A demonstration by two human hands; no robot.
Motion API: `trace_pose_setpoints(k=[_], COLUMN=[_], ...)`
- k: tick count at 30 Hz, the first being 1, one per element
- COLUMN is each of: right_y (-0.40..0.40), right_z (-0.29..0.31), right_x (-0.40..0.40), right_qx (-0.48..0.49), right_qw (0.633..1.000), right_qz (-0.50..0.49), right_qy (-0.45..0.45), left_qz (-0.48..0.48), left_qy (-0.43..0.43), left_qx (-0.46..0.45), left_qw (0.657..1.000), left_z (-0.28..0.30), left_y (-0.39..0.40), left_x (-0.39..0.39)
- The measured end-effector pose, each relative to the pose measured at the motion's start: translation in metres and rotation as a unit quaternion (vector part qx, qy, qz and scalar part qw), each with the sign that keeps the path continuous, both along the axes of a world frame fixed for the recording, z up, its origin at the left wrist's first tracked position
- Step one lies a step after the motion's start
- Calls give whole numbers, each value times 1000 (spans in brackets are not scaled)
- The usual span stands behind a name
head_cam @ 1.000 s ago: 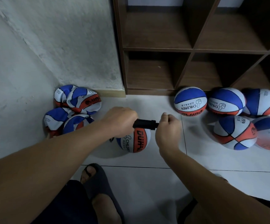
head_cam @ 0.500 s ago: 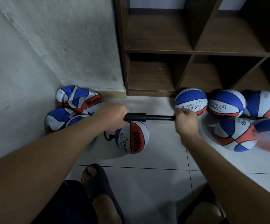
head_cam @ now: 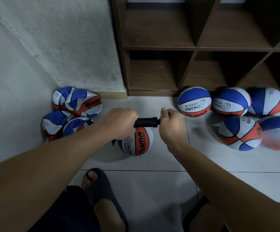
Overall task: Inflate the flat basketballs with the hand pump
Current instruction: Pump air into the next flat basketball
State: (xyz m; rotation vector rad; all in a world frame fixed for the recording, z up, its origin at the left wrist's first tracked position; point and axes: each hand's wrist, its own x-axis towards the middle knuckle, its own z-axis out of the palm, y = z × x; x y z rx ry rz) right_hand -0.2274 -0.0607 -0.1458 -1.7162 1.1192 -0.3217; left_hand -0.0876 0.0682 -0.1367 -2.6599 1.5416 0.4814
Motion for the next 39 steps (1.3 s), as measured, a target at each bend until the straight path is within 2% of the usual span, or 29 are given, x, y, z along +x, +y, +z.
trace_pose_setpoints(k=[12, 17, 19, 21, 26, 33, 39], right_y=[-11, -68, -79, -74, -21, 7, 0], right_z=[-6, -9, -8, -8, -2, -3, 2], right_x=[-1, -13, -16, -14, -6, -4, -1], right_qx=[32, 48, 69, 51, -60, -19, -4], right_qw=[999, 997, 995, 996, 998, 1000, 1000], right_qz=[26, -63, -67, -69, -26, 14, 14], right_qy=[22, 24, 14, 7, 4, 8, 1], left_qz=[-10, 25, 31, 29, 29, -7, -4], left_qy=[4, -13, -11, -9, 14, -18, 4], left_qx=[7, 21, 25, 24, 11, 25, -5], left_qw=[1000, 999, 999, 999, 999, 1000, 1000], left_z=[3, 5, 6, 7, 9, 4, 8], left_y=[0, 11, 14, 10, 1, 0, 0], left_x=[5, 28, 30, 23, 6, -7, -3])
